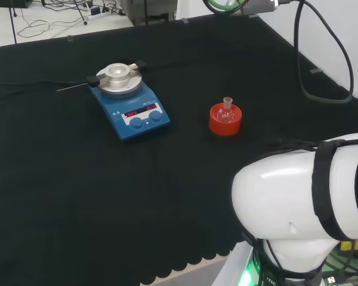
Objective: Pick up the round-bottom flask.
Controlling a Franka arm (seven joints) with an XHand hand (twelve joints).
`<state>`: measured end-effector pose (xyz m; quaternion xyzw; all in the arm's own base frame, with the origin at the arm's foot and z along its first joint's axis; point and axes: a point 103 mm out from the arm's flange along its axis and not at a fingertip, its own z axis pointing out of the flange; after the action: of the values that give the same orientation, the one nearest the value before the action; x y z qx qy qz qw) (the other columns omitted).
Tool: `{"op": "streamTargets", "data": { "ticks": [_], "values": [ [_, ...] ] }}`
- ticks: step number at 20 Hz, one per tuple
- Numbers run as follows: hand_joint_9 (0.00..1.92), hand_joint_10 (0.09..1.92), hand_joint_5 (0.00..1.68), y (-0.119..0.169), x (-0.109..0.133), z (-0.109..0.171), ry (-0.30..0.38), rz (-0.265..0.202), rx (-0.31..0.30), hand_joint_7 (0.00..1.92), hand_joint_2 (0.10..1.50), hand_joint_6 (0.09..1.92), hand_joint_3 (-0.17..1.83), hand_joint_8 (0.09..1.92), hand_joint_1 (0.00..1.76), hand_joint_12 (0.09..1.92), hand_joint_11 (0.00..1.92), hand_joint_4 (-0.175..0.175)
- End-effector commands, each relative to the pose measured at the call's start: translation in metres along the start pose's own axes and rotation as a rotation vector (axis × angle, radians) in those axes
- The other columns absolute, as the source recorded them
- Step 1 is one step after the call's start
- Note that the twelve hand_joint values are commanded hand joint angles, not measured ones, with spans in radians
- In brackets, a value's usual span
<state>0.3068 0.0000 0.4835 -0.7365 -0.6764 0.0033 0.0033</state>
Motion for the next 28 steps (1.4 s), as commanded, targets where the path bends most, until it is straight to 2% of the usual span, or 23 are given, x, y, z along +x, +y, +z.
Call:
{"op": "streamTargets", "data": {
  "ticks": [1,3,5,13,21,28],
  "values": [
    [0.19,0.66,0.24,0.0,0.0,0.0,-0.008,0.003,-0.011,0.06,1.11,0.39,0.45,0.57,0.18,1.37,0.05,-0.013],
    [0.13,0.68,0.23,0.002,0.001,-0.001,-0.006,0.001,-0.011,0.01,1.23,0.23,0.36,0.54,0.05,1.37,0.01,-0.005],
    [0.11,0.68,0.23,0.003,0.002,-0.001,-0.008,0.001,-0.014,0.0,1.27,0.18,0.33,0.53,0.02,1.37,0.0,-0.003],
    [0.11,0.68,0.25,0.008,-0.009,0.017,0.01,0.035,0.009,0.0,1.29,0.13,0.29,0.54,0.02,1.37,0.0,-0.003],
    [0.11,0.68,0.26,0.004,-0.039,0.046,0.043,0.101,0.027,0.0,1.29,0.12,0.28,0.54,0.02,1.37,0.0,-0.003],
    [0.11,0.69,0.27,0.021,-0.066,0.08,0.084,0.135,0.038,0.01,1.29,0.11,0.27,0.54,0.05,1.36,0.0,-0.007]
  ]
}}
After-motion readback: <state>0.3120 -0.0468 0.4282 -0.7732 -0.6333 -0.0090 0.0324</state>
